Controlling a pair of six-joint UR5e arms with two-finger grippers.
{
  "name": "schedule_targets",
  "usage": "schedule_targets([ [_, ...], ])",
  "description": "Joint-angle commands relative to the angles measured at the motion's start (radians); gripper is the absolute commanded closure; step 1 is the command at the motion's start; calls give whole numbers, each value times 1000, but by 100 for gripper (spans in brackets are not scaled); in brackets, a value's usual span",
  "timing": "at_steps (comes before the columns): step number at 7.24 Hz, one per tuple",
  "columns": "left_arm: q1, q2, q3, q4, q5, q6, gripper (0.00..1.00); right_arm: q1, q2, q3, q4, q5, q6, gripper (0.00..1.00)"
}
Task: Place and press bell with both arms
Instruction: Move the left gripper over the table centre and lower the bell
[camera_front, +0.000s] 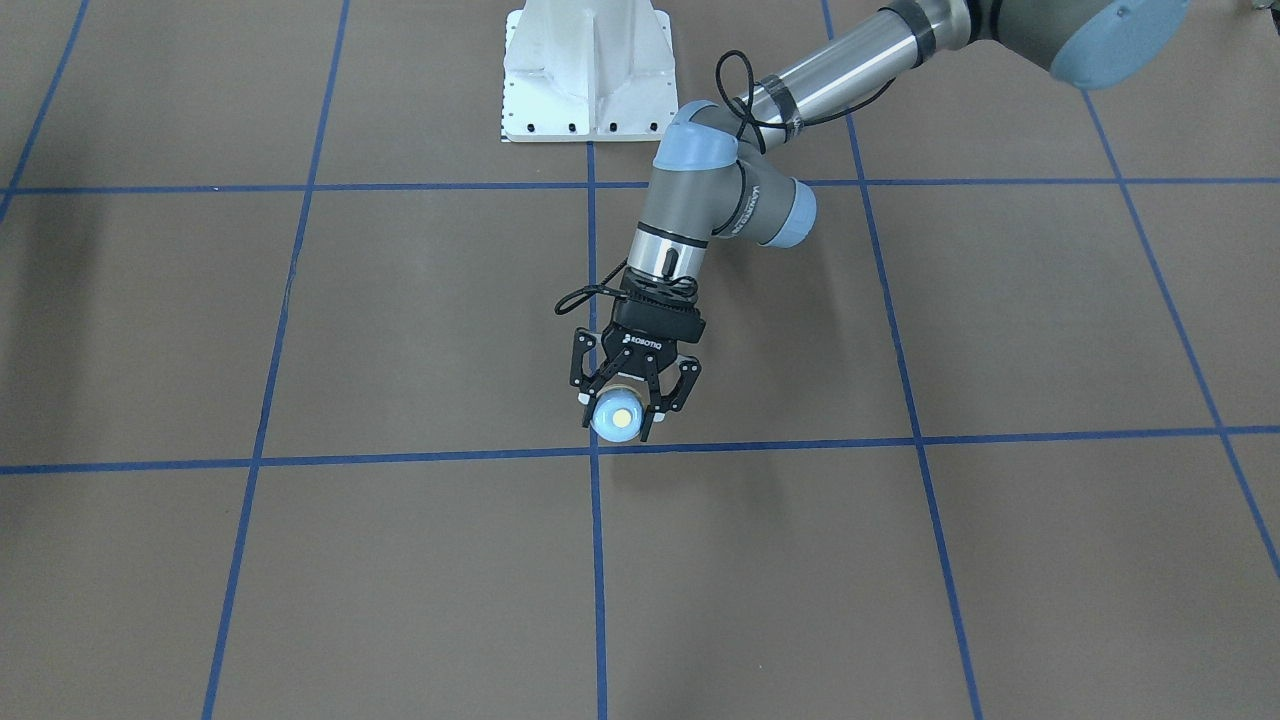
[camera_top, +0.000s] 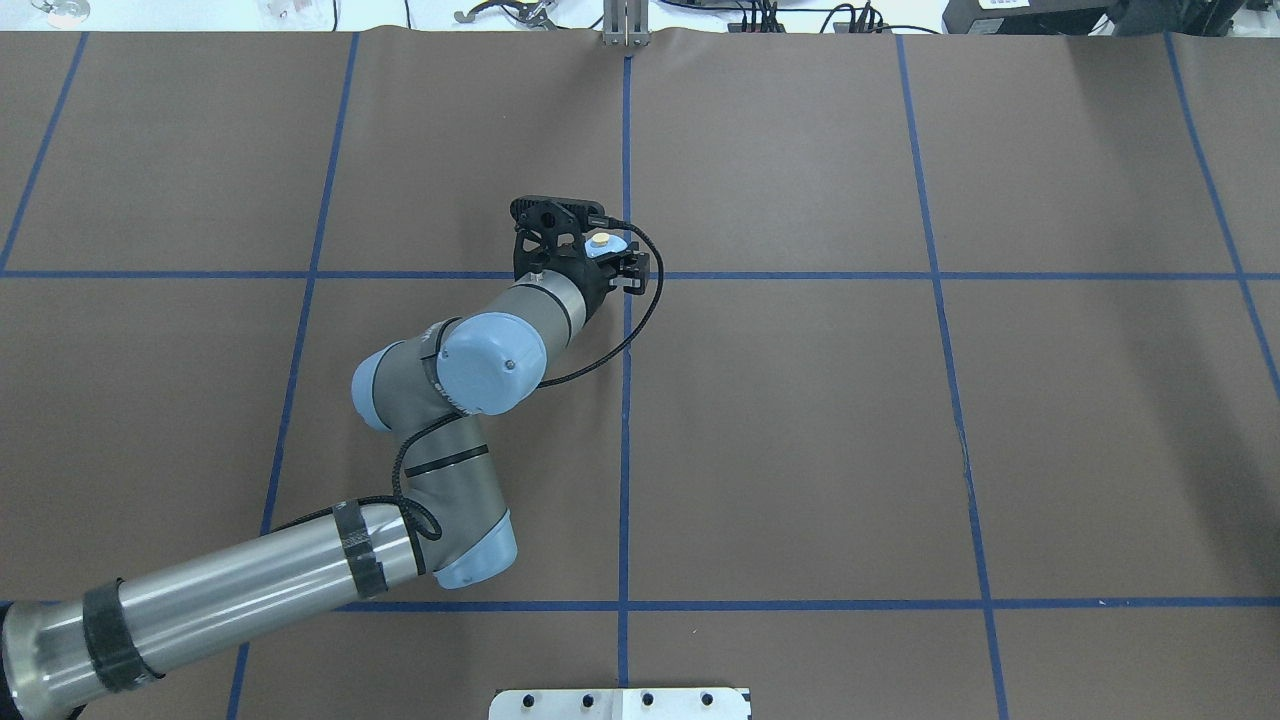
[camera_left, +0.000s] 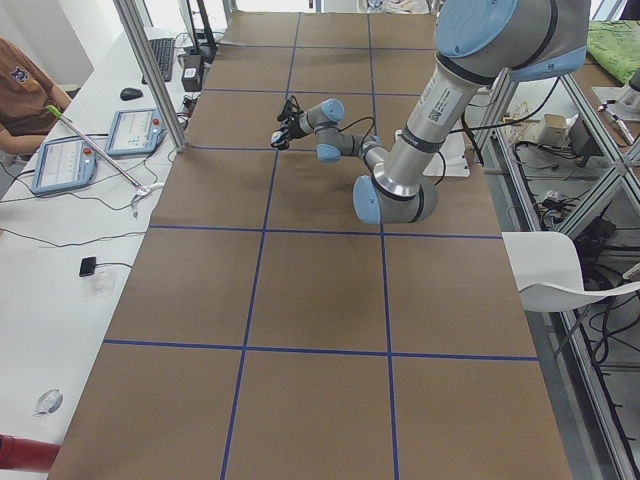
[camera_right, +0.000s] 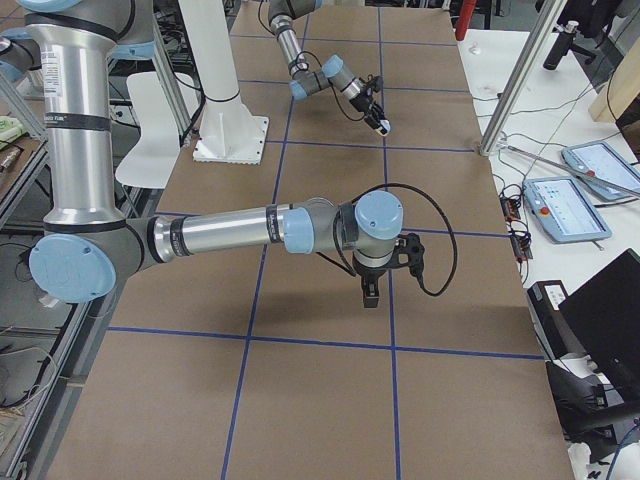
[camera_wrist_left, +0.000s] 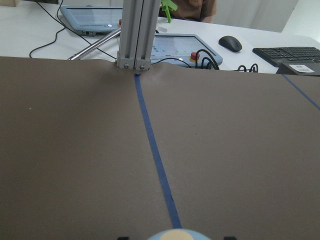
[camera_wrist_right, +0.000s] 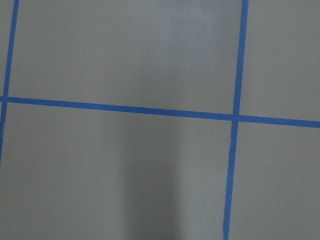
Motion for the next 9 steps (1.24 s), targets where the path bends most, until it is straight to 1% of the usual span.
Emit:
schedule_targets([
  [1,7,-56,86,-8,1,1,100,0,1,-2,-1,3,2,0],
  [3,17,-57,117,-10,16,0,100,0,1,-7,-1,3,2,0],
  [4,23,-57,117,-10,19,0,96,0,1,-7,-1,3,2,0],
  [5,30,-62,117,-10,21,-2,1,0,1,-7,-1,4,2,0],
  [8,34,-65,91,-25,21,-13,0,1,1,-5,0,4,0,0],
  [9,31,-65,52,-24,13,-7,0,1,1,-1,0,4,0,0],
])
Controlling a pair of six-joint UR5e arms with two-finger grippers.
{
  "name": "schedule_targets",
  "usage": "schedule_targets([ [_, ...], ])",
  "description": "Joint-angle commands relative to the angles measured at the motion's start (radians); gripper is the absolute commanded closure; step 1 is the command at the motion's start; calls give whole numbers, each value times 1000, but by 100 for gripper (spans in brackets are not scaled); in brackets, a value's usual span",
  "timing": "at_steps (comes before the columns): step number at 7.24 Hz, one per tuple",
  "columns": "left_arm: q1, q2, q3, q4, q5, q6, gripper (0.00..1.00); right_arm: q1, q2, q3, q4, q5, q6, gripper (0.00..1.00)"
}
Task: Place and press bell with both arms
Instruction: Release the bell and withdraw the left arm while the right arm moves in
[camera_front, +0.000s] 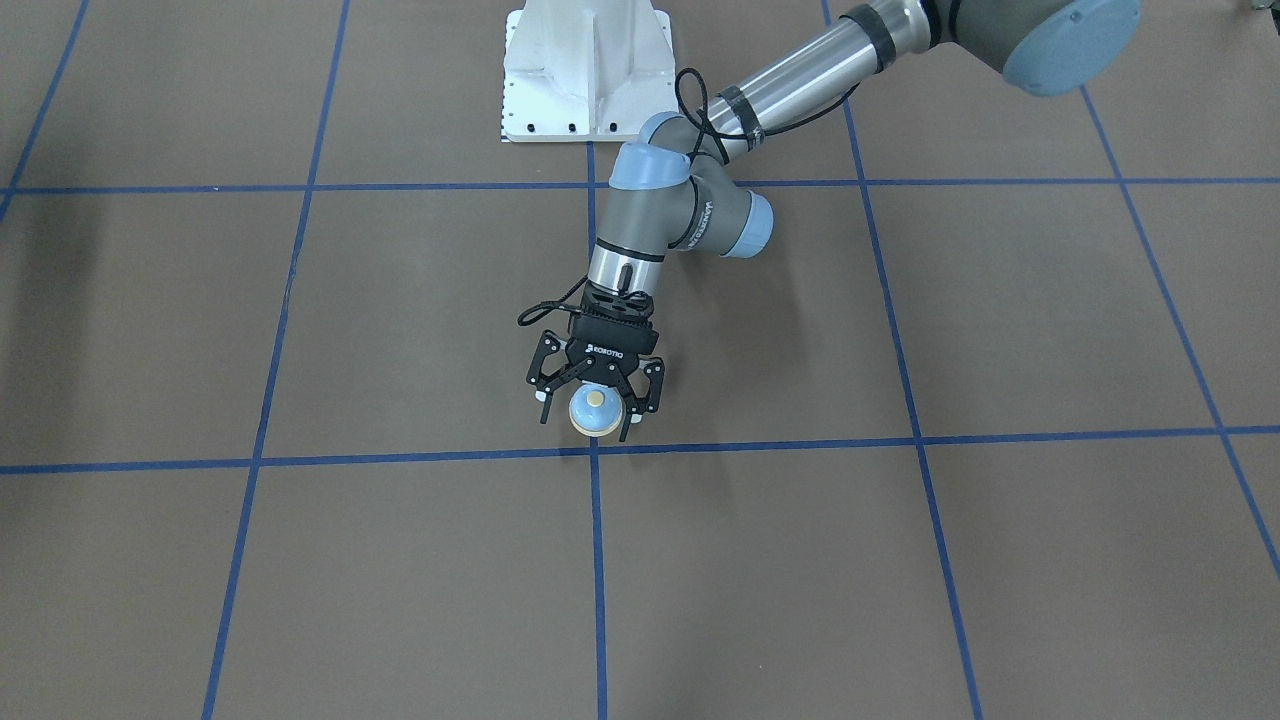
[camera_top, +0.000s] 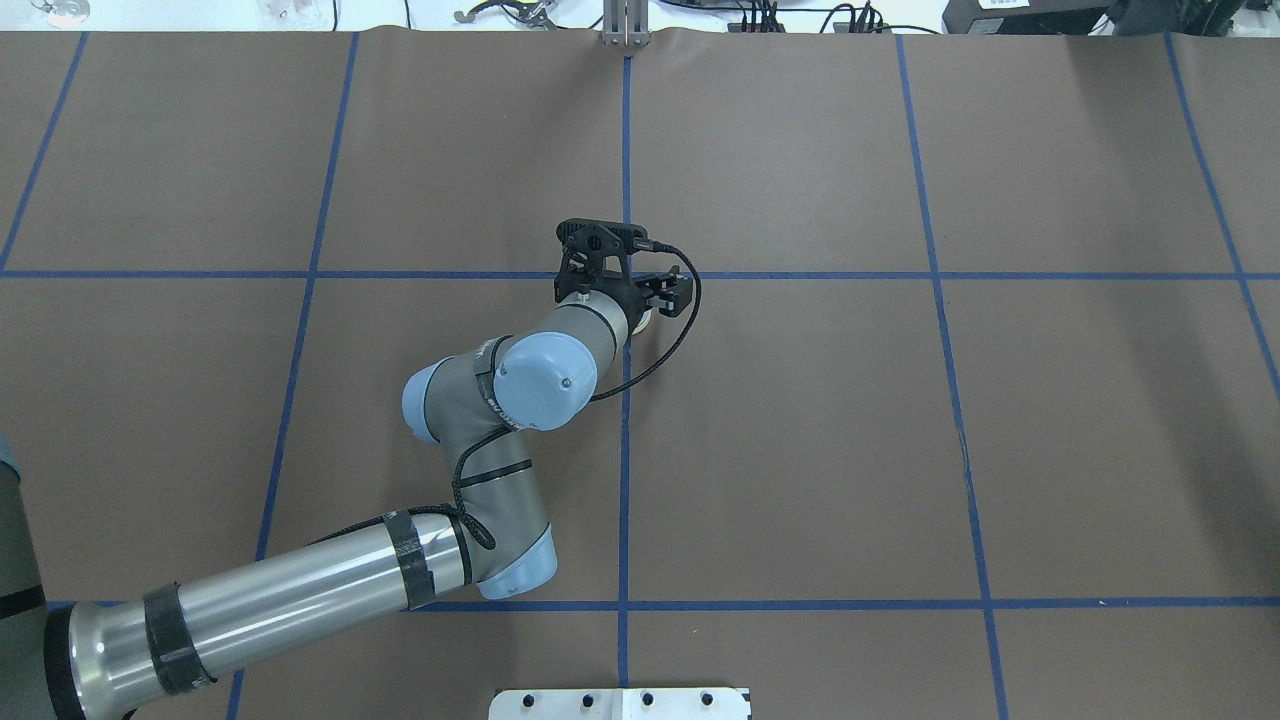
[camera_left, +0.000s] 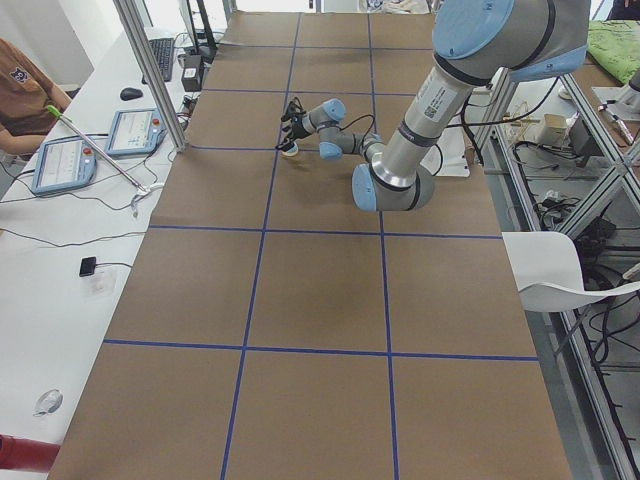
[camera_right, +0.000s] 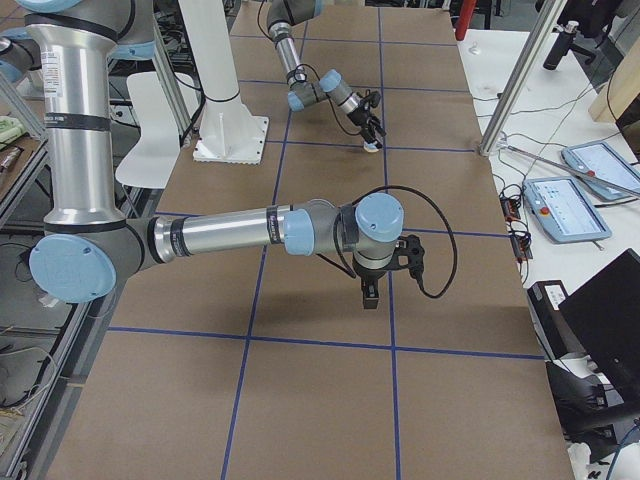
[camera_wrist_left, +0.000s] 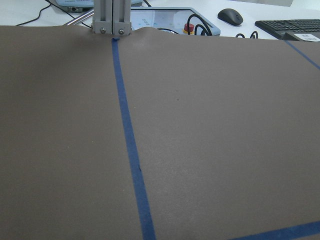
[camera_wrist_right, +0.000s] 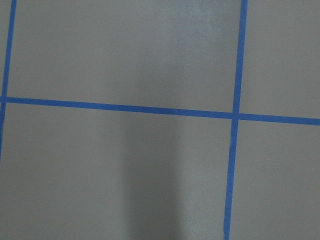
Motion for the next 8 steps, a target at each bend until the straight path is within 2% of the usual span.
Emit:
schedule_targets([
  [1,-18,1,-66,7,-14,10,0,-1,11,10,-1,0,1,0],
  [2,-78,4,-67,12,-72,13,0,-10,46,6,-2,-1,1,0],
  [3,-160,8,-67,45,-202,50,0,-35,87,7,-33,-1,31,0],
  [5,-309,54,-67,185,-409,146,0,-161,245,12,-45,-21,244,0],
  [6,-365,102,-92,249,-460,212,0,-255,347,9,-68,-76,362,0],
  [8,-478,282,-216,303,-589,368,0,-445,551,-29,-133,-220,607,1],
])
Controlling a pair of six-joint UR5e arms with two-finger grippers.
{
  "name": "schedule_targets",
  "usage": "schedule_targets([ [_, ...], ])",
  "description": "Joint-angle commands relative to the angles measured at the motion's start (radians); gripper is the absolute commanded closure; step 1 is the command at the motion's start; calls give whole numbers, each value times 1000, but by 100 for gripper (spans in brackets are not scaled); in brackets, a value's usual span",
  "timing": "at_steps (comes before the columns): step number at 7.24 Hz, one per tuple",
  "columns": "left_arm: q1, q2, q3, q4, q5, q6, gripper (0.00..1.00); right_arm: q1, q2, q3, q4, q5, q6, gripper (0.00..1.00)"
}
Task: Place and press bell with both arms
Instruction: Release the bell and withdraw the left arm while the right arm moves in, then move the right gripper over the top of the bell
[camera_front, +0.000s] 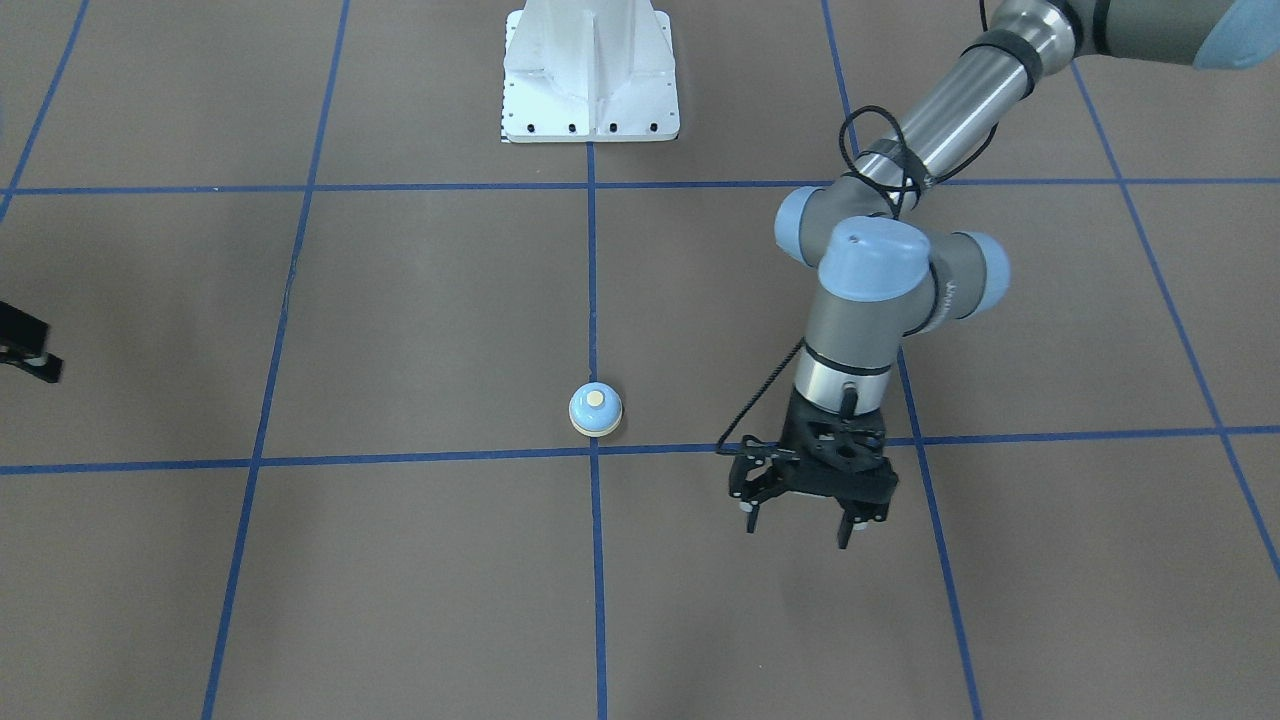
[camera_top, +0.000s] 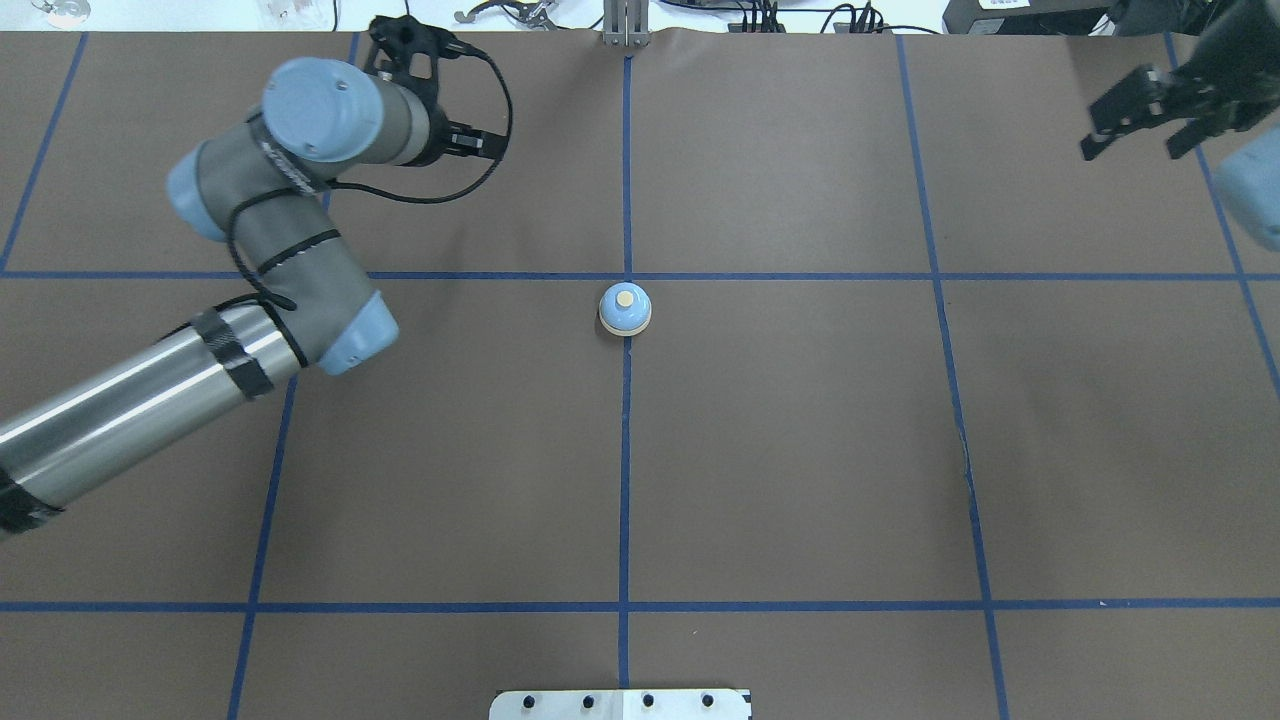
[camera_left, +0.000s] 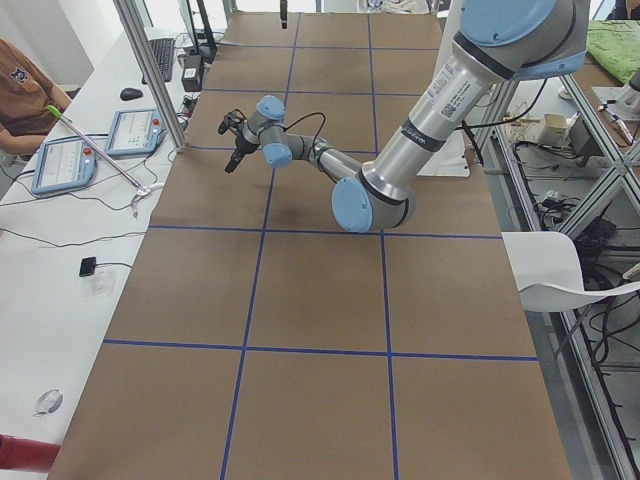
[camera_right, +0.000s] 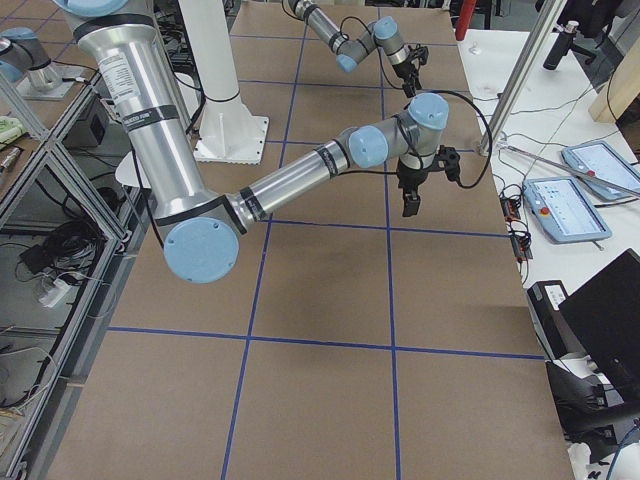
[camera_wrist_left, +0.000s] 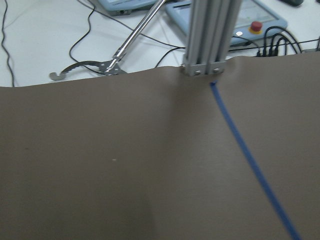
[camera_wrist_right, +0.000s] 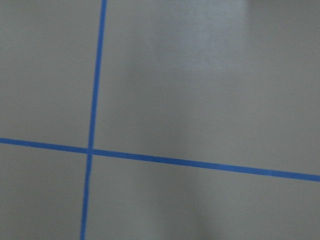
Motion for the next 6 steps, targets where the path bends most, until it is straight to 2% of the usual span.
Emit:
schedule_targets([
  [1,-124,197,-126,33,-149,158,0,-161,223,-90,-31,-80,263,12],
  [2,-166,287,-181,35,-178,218,0,-217,319,-155,-30,-94,375,35],
  [3,-207,363,-226,33,-213,287,0,-269,396,-198,-27,-117,461,79],
  [4,-230,450,-285,33,-242,324,0,-353,434,-207,-22,-201,468,100],
  [5,-247,512,-336,35,-258,345,0,-403,463,-252,-1,-244,474,100],
  [6,-285,543,-346,36,-313,345,0,-435,516,-331,4,-247,511,100],
])
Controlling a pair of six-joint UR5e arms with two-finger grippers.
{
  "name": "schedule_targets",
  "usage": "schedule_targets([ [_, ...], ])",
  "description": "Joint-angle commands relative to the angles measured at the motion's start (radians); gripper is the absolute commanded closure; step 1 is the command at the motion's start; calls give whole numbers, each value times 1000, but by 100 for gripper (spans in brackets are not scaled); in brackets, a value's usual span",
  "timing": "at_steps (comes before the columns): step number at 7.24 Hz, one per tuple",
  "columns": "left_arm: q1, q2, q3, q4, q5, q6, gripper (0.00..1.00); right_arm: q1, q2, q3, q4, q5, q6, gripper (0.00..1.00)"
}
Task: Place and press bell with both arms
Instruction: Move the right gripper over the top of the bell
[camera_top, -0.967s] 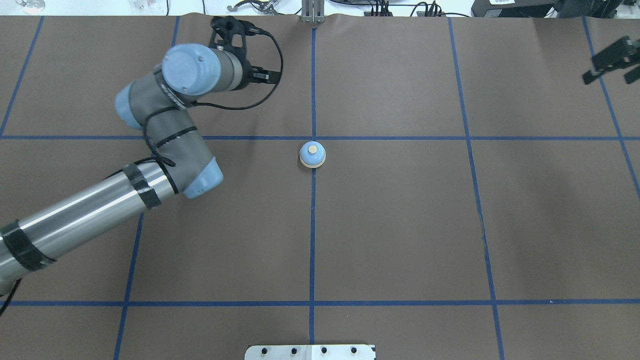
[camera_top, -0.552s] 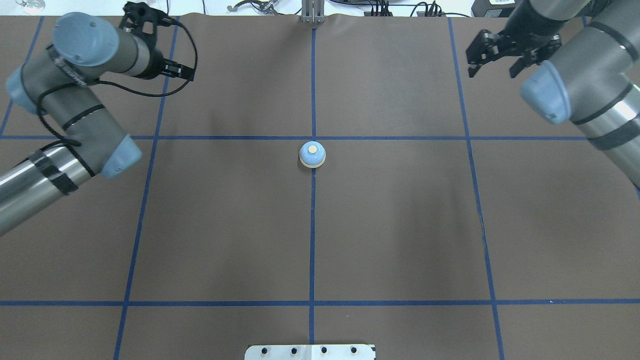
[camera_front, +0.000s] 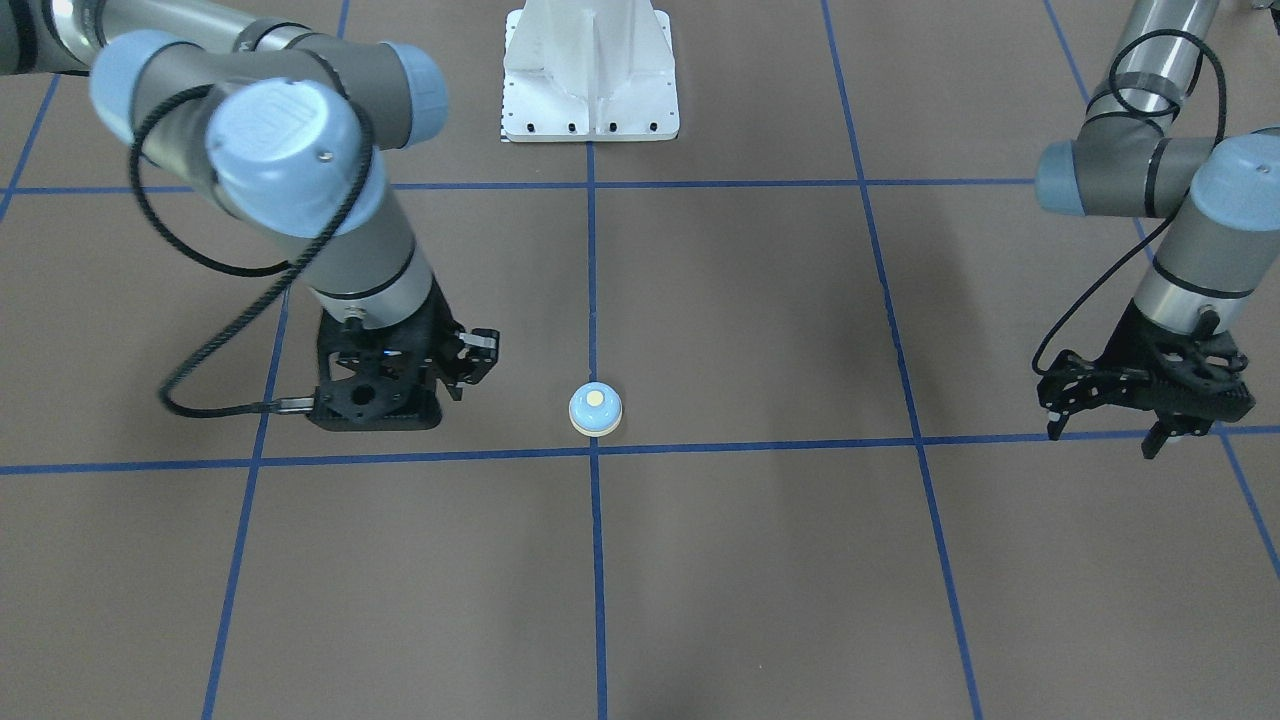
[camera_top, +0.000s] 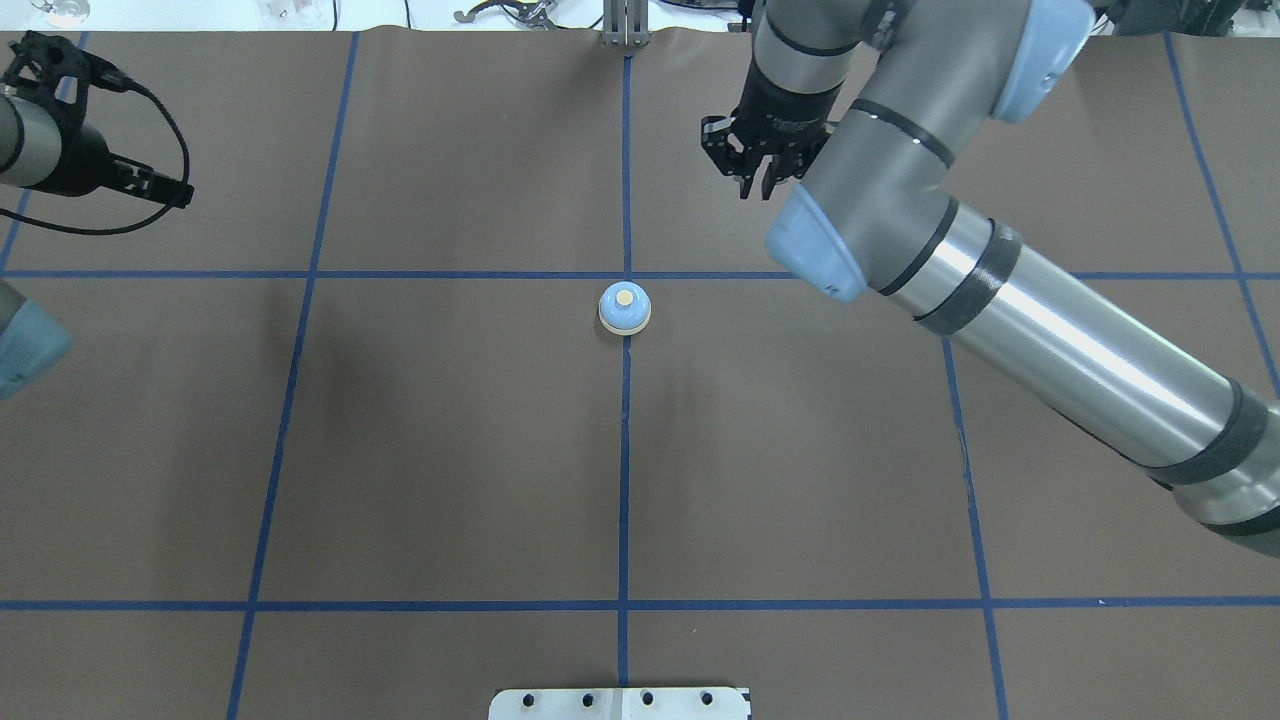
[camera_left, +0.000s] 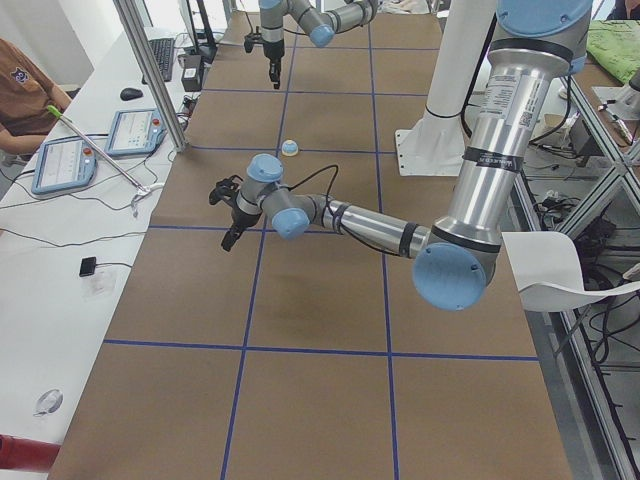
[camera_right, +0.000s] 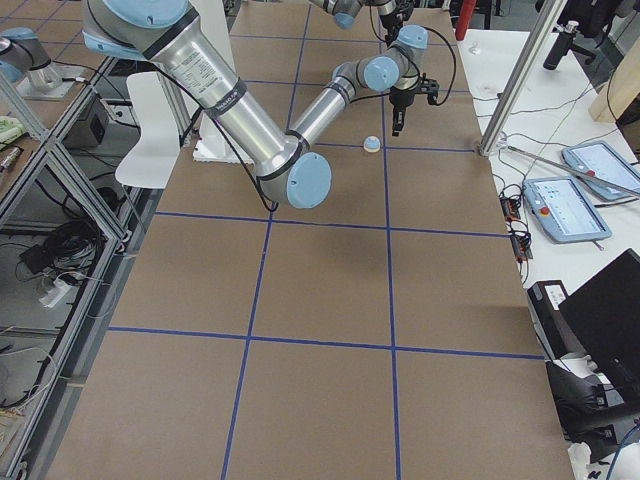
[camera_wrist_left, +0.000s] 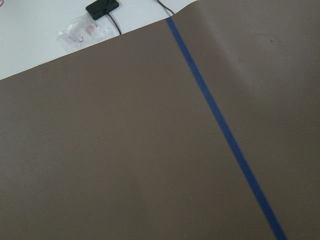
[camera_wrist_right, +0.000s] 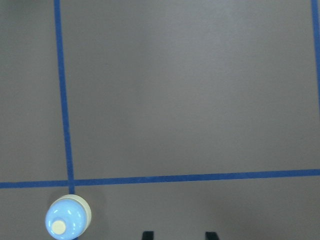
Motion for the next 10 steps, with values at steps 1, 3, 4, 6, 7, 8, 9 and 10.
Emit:
schedule_targets([
  [1,-87,84,-32,3,-139,50,0,-79,89,-142,43,-36,58,100],
  [3,-189,142,-66,184,-198,253,0,-125,111,-253,211,-82,119,100],
  [4,-233,167,-84,262,-194,373,0,-135,129,-274,215,-91,120,100],
  [6,-263,188,-86,272,-196,410,0,-158,148,-310,238,-102,120,100],
  [7,-264,190,-84,272,-194,410,0,-165,149,-322,246,-102,120,100],
  [8,-264,190,-84,272,-194,410,0,-168,149,-322,246,-102,120,100],
  [9,-263,190,-83,272,-194,408,0,-172,149,-324,246,-102,118,100],
  [10,-264,190,-83,273,-194,408,0,-180,148,-325,247,-102,118,100],
])
